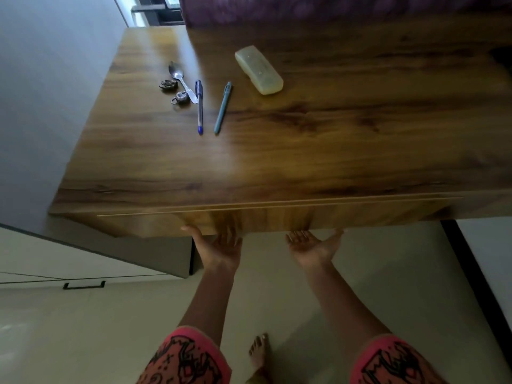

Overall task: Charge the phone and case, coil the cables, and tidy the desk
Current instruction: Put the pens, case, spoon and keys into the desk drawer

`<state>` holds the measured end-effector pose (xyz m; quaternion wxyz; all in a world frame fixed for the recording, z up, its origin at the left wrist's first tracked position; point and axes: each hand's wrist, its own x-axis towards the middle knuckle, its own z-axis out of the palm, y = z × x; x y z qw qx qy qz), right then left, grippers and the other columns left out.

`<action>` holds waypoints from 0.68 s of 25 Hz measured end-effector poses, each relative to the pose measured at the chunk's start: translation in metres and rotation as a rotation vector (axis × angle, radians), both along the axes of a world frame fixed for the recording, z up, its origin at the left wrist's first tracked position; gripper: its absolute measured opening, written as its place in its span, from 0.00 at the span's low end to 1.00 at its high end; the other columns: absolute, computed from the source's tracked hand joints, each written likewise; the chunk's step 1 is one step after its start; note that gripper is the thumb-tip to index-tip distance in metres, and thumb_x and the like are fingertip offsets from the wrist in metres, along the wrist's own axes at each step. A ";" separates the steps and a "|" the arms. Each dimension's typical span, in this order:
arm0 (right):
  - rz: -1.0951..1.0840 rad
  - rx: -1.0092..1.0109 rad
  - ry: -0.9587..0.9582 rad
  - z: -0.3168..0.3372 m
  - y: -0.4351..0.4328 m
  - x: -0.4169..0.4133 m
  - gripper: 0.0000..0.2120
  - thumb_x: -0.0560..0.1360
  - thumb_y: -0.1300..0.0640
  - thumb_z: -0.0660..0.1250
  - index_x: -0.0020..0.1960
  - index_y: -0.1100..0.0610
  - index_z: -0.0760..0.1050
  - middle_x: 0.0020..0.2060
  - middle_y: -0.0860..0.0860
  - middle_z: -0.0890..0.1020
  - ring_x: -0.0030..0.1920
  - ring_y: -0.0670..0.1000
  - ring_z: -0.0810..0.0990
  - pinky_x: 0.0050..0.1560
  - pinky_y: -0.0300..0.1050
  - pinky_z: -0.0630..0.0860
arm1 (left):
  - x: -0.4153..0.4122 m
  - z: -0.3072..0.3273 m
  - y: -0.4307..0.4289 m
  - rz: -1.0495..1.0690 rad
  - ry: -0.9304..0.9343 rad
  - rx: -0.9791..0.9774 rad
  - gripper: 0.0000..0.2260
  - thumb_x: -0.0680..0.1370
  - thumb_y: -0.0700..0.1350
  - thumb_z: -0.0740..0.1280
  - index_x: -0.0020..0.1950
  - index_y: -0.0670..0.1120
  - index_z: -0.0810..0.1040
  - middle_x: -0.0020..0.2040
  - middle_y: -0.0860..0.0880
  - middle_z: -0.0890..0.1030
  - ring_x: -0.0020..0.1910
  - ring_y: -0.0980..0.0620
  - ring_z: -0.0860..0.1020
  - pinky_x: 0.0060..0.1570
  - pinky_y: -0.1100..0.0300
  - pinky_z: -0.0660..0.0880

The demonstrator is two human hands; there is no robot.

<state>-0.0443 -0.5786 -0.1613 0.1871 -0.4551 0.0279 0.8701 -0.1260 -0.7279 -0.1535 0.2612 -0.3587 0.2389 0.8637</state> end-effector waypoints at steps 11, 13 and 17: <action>-0.053 0.071 0.001 -0.021 -0.011 0.003 0.54 0.64 0.26 0.60 0.74 0.63 0.51 0.71 0.59 0.62 0.72 0.58 0.62 0.73 0.55 0.58 | 0.000 -0.037 -0.018 -0.014 0.073 -0.076 0.43 0.69 0.71 0.58 0.74 0.45 0.57 0.68 0.43 0.70 0.63 0.45 0.73 0.67 0.49 0.67; -0.043 0.074 0.005 -0.023 -0.019 0.021 0.55 0.64 0.26 0.60 0.75 0.63 0.50 0.73 0.59 0.60 0.73 0.58 0.60 0.73 0.55 0.56 | 0.020 -0.035 -0.026 -0.034 0.070 -0.105 0.43 0.69 0.72 0.56 0.75 0.44 0.55 0.71 0.43 0.67 0.67 0.45 0.70 0.70 0.49 0.63; -0.046 0.068 0.003 -0.027 -0.039 0.060 0.54 0.64 0.26 0.59 0.74 0.63 0.51 0.72 0.60 0.61 0.72 0.59 0.62 0.72 0.56 0.58 | 0.058 -0.037 -0.049 -0.029 0.075 -0.107 0.45 0.69 0.72 0.56 0.75 0.43 0.54 0.71 0.42 0.66 0.68 0.43 0.68 0.71 0.48 0.62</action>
